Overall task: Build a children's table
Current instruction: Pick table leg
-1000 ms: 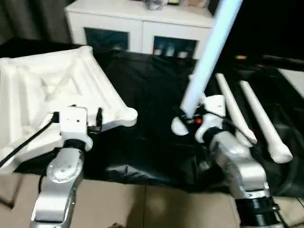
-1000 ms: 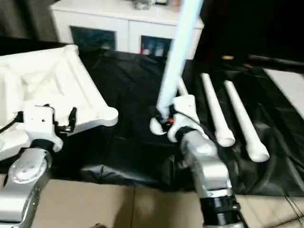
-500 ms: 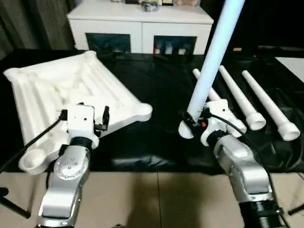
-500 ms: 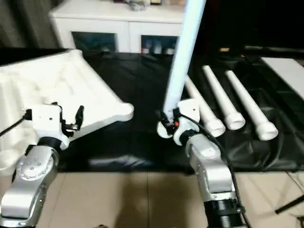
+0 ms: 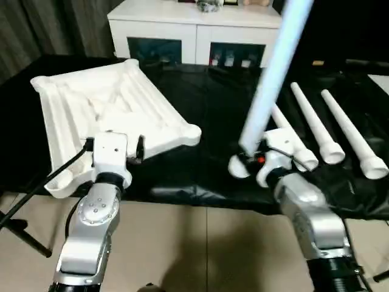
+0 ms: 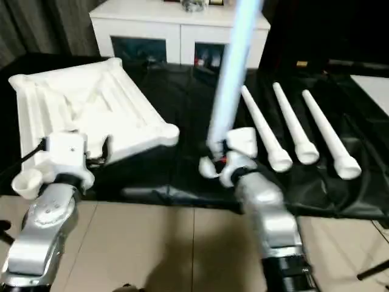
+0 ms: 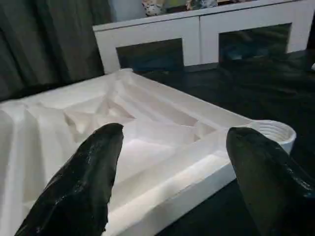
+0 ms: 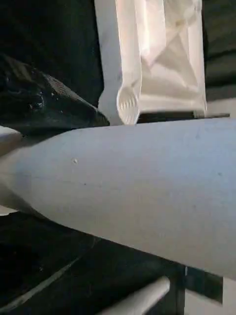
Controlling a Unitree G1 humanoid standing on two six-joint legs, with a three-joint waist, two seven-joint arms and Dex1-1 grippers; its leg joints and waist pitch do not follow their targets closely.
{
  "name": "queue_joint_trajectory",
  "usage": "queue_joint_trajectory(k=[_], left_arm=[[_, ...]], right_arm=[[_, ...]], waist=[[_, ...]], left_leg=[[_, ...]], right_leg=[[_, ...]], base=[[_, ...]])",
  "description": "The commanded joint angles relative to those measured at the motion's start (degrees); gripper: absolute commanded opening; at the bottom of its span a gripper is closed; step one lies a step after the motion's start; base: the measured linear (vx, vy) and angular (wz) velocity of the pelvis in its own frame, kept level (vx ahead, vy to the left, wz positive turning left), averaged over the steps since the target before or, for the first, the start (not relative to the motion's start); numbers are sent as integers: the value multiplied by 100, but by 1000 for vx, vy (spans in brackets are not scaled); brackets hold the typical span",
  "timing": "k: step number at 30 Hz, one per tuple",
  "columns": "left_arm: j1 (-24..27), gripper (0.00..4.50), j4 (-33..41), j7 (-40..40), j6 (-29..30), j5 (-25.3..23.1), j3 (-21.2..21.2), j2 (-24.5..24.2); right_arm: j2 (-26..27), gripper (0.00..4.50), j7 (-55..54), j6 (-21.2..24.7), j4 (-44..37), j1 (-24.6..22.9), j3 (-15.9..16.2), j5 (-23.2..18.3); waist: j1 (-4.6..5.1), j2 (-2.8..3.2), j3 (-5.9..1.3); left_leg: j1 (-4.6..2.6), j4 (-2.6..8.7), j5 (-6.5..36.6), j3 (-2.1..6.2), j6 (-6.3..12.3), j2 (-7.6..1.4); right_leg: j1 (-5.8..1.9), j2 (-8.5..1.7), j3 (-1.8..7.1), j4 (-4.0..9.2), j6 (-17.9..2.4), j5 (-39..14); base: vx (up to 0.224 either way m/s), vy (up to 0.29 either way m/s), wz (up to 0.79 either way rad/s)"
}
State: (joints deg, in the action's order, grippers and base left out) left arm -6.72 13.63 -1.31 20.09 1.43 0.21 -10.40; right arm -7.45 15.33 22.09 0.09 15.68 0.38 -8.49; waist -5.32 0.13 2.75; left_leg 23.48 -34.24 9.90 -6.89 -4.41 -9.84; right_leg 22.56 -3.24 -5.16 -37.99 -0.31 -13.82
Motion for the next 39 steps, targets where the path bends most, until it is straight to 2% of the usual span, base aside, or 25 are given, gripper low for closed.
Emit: queue_joint_trajectory(k=[1, 3, 7, 9, 11, 13, 14, 16, 17, 19, 20, 21, 22, 23, 25, 26, 27, 28, 29, 30, 33, 34, 35, 37, 39], left_arm=[[35, 379, 63, 48, 67, 57, 82, 45], [60, 379, 99, 15, 57, -9, 55, 84], [87, 379, 88, 74, 26, -35, -10, 91], [85, 379, 90, 87, 28, -21, -11, 84], [80, 379, 90, 108, 12, -7, -11, 79], [62, 379, 89, 128, 24, -14, -16, 89], [53, 379, 75, 136, 27, -23, -30, 109], [53, 379, 56, 163, 14, -25, -64, 113], [53, 379, 50, 177, 3, -25, -77, 111], [59, 379, 56, 212, 7, -26, -103, 110], [60, 379, 51, 257, -13, -11, -121, 117], [60, 379, 50, 277, -16, -4, -129, 122], [61, 379, 50, 296, -19, -1, -142, 126], [73, 379, 54, 358, -33, 13, -188, 129], [77, 379, 57, 372, -34, 16, -195, 129], [93, 379, 64, 408, -25, 14, -222, 117], [143, 379, 86, 520, -29, 27, -280, 74], [184, 379, 106, 602, -72, 89, -288, 71], [223, 379, 135, 722, -68, 171, -299, 44], [262, 379, 152, 949, 15, 291, -326, -19], [392, 407, 241, 1552, -119, 530, -442, -289], [433, 412, 275, 1731, -123, 621, -460, -370], [472, 412, 317, 1893, -10, 668, -485, -501], [550, 427, 391, 2249, 191, 770, -531, -785], [600, 440, 431, 2604, 375, 884, -574, -1037]], right_arm=[[-21, 184, -24, 0, -111, 69, 40, 79], [-67, 184, -30, -18, -99, 73, 37, 116], [-60, 184, -133, -66, -19, 114, -31, 122], [-61, 184, -127, -55, -38, 116, -32, 115], [-69, 184, -117, -48, -62, 106, -25, 115], [-126, 184, -50, -60, -76, 91, 16, 144], [-201, 184, 9, -112, -53, 79, 66, 207], [-198, 184, -1, -111, -23, 97, -12, 150], [-181, 184, -14, -97, -16, 108, -59, 105], [-162, 184, -47, -89, -15, 128, -141, 32], [-176, 184, -74, -59, -16, 137, -161, 31], [-181, 184, -77, -54, -16, 137, -168, 40], [-181, 184, -84, -61, -18, 134, -182, 45], [-180, 184, -89, 1, -36, 117, -212, 21], [-181, 184, -90, 21, -41, 114, -215, 11], [-173, 184, -93, 50, -50, 109, -231, -31], [-158, 184, -23, 12, -99, 106, -247, -122], [-152, 184, 68, -15, -144, 107, -245, -193], [-185, 184, 186, -59, -204, 106, -186, -206], [-252, 184, 338, -18, -258, 109, -92, -211], [-334, 184, 702, -48, -336, 104, 30, -328], [-356, 184, 811, -35, -361, 99, 56, -373], [-394, 184, 947, -30, -388, 93, 87, -422], [-482, 184, 1232, 17, -461, 76, 129, -581], [-569, 184, 1490, 81, -500, 87, 142, -749]], waist=[[-5, 21, -277], [95, 49, -171], [44, 245, -162], [59, -56, -99], [20, -87, -18], [42, 145, -76], [193, 297, -188], [367, 244, -280], [406, 202, -281], [468, 105, -282], [358, -212, -301], [132, -411, -356], [84, -342, -356], [63, -294, -326], [76, -172, -320], [85, 20, -327], [203, 418, -394], [358, 399, -260], [374, 351, -386], [469, 302, -521], [371, 123, -610], [399, -431, -573], [307, -456, -478], [253, -371, -555], [303, -111, -506]], left_leg=[[-127, 434, 2051, 69, -199, -280], [-425, 462, 3728, 127, -240, -282], [80, 887, 4735, 177, 2, -90], [-467, 38, 3319, 62, 261, 7], [-336, -367, 2036, -7, 582, -78], [-607, 363, 2356, 42, 185, -341], [-1086, 683, 3430, 387, 137, -646], [-1361, 792, 3505, 766, 624, -863], [-1398, 693, 2727, 806, 1537, -807], [-1350, 629, 2005, 702, 2143, -672], [-758, 320, 1780, 1, 1771, 165], [-266, -526, 1608, -60, 1446, 516], [-42, -739, 1216, 78, 1328, 399], [262, -898, 460, 187, 998, 369], [315, -735, -47, 208, 881, 209], [277, -199, -708, 183, 990, 87], [-599, 258, -487, 156, 597, -154], [-726, 426, 900, 441, 394, -462], [-913, 624, 1787, 974, 1101, -752], [-1169, 311, 588, 1065, 2279, -769], [-1086, -202, -5398, 906, 3073, -628], [-213, -453, -4590, 455, 1936, 225], [80, -478, -2921, 293, 1665, 527], [64, -192, -569, 242, 788, 354], [-106, 93, -553, 233, 452, 149]], right_leg=[[-186, -508, 330, 811, -145, -2851], [-186, -457, 157, 986, -63, -3859], [-959, -277, -80, 333, -185, -3541], [-576, -975, 92, 1332, -471, -5063], [-777, -1285, 73, 1552, -558, -5628], [-816, -473, -127, 1111, -641, -3738], [-514, -147, -152, 491, -681, -2119], [-149, -135, 28, -87, -255, -758], [74, -200, 116, -244, 103, -489], [177, -299, 207, -195, 140, -137], [-490, -483, 616, 508, -160, 152], [-1110, -976, 1301, 955, -561, -1803], [-1300, -1212, 1374, 952, -896, -2108], [-1336, -989, 1211, 867, -1410, -1050], [-1304, -931, 972, 902, -1831, -488], [-1265, -556, 535, 897, -1650, -592], [-765, 30, 260, 753, -873, -1016], [-485, 207, 127, 306, -565, -1309], [-275, 132, 86, -349, -166, -1199], [133, -35, 183, -449, 198, -751], [501, -292, 484, -335, 830, 900], [124, -668, 998, 213, 681, 3773], [-143, -702, 1012, 235, 700, 4596], [-410, -743, 803, 225, 97, 5792], [-371, -342, 559, 253, -537, 4369]], base=[[0, 0, 0], [0, 0, 0], [9, 8, 7], [73, -9, 47], [108, 22, 45], [153, 49, 30], [142, 61, 13], [175, 60, 4], [213, 20, -16], [199, 0, -14], [176, -60, 7], [176, -60, 7], [229, -49, 11], [242, -19, 4], [231, -14, 4], [235, 18, 3], [235, 18, 3], [221, 87, -23], [224, 80, -34], [224, 80, -34], [142, 1, -11], [-96, -14, -27], [-87, -21, -2], [-44, -10, -1], [11, -58, -4]])
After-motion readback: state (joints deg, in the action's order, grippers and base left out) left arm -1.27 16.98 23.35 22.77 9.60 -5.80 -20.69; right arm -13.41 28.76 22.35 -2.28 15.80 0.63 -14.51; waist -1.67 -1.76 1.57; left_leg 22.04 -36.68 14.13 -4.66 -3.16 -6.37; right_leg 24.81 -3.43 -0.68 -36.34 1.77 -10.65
